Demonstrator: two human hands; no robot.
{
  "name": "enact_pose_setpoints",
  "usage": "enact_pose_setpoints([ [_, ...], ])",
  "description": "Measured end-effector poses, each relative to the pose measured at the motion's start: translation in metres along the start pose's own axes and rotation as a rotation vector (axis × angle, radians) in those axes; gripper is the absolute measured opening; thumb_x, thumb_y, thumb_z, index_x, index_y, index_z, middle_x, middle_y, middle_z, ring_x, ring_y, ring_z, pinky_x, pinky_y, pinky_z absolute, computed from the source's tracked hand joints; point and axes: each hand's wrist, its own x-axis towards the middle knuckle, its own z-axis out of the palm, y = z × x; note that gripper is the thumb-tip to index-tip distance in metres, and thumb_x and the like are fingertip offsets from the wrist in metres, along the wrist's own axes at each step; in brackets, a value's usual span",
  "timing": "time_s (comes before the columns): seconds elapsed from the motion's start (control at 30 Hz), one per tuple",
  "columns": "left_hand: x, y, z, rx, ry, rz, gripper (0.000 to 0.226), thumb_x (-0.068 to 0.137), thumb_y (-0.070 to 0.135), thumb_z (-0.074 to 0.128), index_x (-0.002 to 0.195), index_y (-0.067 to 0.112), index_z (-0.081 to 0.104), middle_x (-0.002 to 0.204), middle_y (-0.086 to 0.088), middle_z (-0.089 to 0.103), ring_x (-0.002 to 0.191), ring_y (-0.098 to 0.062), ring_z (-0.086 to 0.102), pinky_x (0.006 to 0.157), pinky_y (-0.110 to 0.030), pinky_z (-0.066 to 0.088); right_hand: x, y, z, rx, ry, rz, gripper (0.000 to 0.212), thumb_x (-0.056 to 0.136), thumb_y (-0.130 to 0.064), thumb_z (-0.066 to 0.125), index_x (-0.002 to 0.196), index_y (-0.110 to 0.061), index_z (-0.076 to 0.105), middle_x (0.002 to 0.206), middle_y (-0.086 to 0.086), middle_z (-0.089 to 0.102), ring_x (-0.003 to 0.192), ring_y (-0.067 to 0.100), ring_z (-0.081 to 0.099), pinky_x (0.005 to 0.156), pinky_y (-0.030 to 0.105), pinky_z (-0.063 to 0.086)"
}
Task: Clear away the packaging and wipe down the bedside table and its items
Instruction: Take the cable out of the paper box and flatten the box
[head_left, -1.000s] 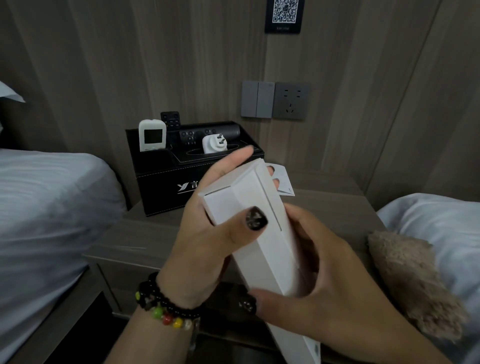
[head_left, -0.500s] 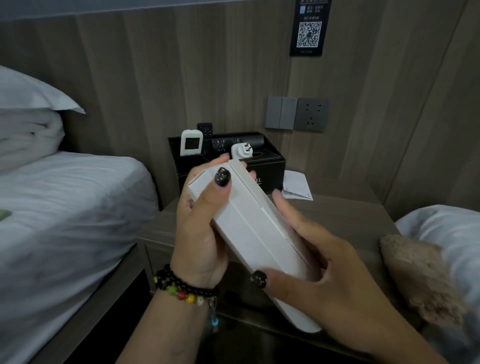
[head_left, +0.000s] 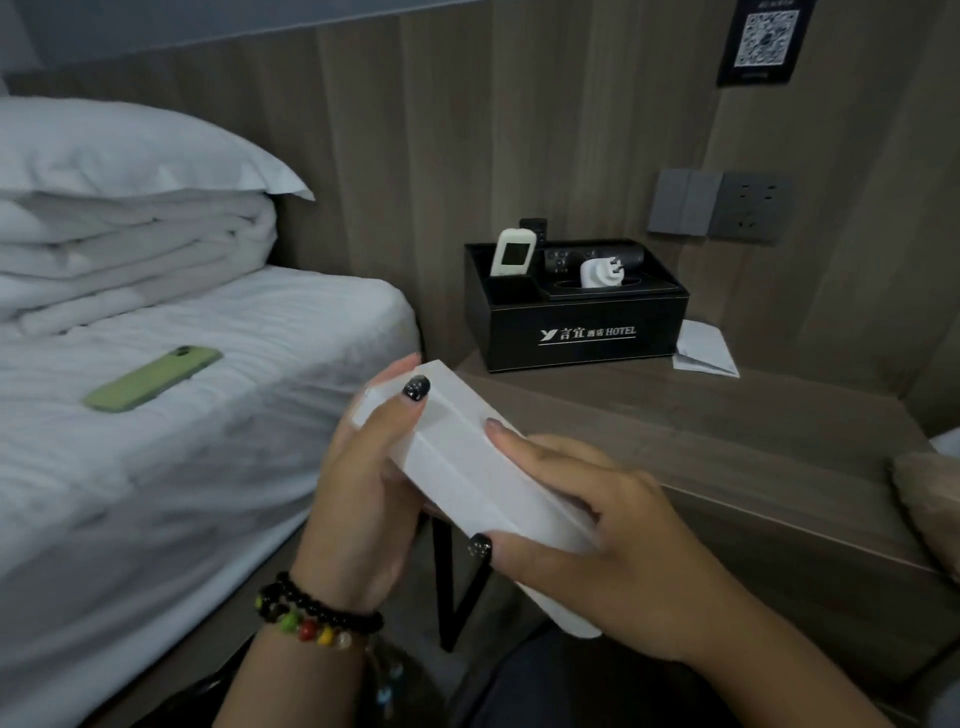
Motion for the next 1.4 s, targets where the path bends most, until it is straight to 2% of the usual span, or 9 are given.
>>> enact_pose_setpoints([
  [0.17,0.001,0.019,-0.063,0.263,0.054,-0.016,0.047,0.071,0.014,0.073,0.117,0.021,0.066,0.11,-0.006,0.072,0.094,-0.018,0.069,0.075,-0.032,0.057,0.023,-0.002,0.038,-0.269,-0.052,-0.059,0.096,0.066,-0.068,0.065,0.147,-0.048,0.019,0.142,-0.034,0.024,0.132,-0.009,0.026,0.111,0.024,0.031],
  [0.3,-0.012,0.025,-0.115,0.245,0.201,0.081,0.037,0.085,0.01,0.061,0.121,0.016,0.064,0.114,-0.012,0.07,0.101,-0.026,0.067,0.079,-0.037,0.055,0.048,-0.003,0.087,0.214,0.043,0.105,0.094,0.059,-0.073,0.072,0.141,-0.042,0.038,0.137,-0.026,0.038,0.123,-0.012,0.039,0.101,0.009,0.034],
  [0.43,-0.036,0.019,-0.175,0.275,0.265,0.048,0.05,0.083,0.01,0.06,0.132,0.012,0.054,0.128,-0.02,0.06,0.113,-0.032,0.062,0.088,-0.039,0.051,0.063,0.006,0.154,0.755,-0.035,0.442,0.034,0.085,-0.023,0.071,0.116,-0.03,0.057,0.123,0.001,0.064,0.104,0.013,0.064,0.083,0.031,0.054],
  [0.53,-0.06,0.008,-0.205,0.344,0.328,-0.097,0.036,0.092,0.011,0.057,0.127,0.017,0.057,0.117,-0.01,0.069,0.098,-0.018,0.07,0.077,-0.029,0.057,0.052,0.018,0.197,0.899,-0.167,0.564,0.029,0.087,-0.01,0.068,0.108,-0.028,0.061,0.113,0.002,0.07,0.095,0.017,0.068,0.078,0.035,0.056],
  [0.63,-0.084,-0.004,-0.236,0.474,0.396,-0.235,0.037,0.086,0.026,0.064,0.122,0.023,0.06,0.105,-0.002,0.074,0.095,-0.019,0.07,0.074,-0.034,0.058,0.045,0.027,0.224,0.842,-0.294,0.587,0.035,0.085,-0.012,0.071,0.111,-0.034,0.061,0.115,-0.001,0.069,0.102,0.019,0.068,0.089,0.042,0.056],
  [0.87,-0.116,-0.014,-0.294,0.915,0.5,-0.302,0.04,0.074,0.028,0.075,0.111,0.028,0.059,0.097,-0.002,0.068,0.085,-0.019,0.064,0.07,-0.032,0.053,0.036,0.04,0.268,0.626,-0.429,0.659,0.042,0.093,-0.021,0.063,0.133,-0.028,0.052,0.13,-0.001,0.052,0.104,0.015,0.06,0.08,0.027,0.054],
  [1.0,-0.108,-0.05,-0.295,1.237,0.387,-0.509,0.045,0.079,0.034,0.076,0.117,0.03,0.052,0.107,0.005,0.059,0.099,-0.017,0.056,0.078,-0.029,0.04,0.045,0.043,0.27,0.507,-0.411,0.626,0.048,0.092,-0.024,0.063,0.137,-0.029,0.047,0.134,0.0,0.048,0.107,0.017,0.059,0.088,0.031,0.053],
  [1.27,-0.069,-0.166,-0.324,1.378,0.103,-0.873,0.079,0.079,0.036,0.075,0.142,0.011,0.036,0.143,-0.01,0.046,0.132,-0.026,0.044,0.104,-0.027,0.035,0.034,0.047,0.263,0.236,-0.456,0.562,0.051,0.091,-0.016,0.061,0.14,-0.018,0.046,0.137,0.006,0.049,0.118,0.017,0.051,0.083,0.021,0.039],
  [1.4,-0.073,-0.193,-0.321,1.45,0.031,-0.932,0.056,0.088,0.037,0.065,0.135,0.011,0.048,0.137,-0.012,0.054,0.126,-0.026,0.05,0.098,-0.027,0.04,0.027,0.047,0.261,0.187,-0.44,0.53,0.05,0.09,-0.016,0.062,0.138,-0.018,0.048,0.132,0.004,0.052,0.106,0.014,0.054,0.082,0.021,0.042],
])
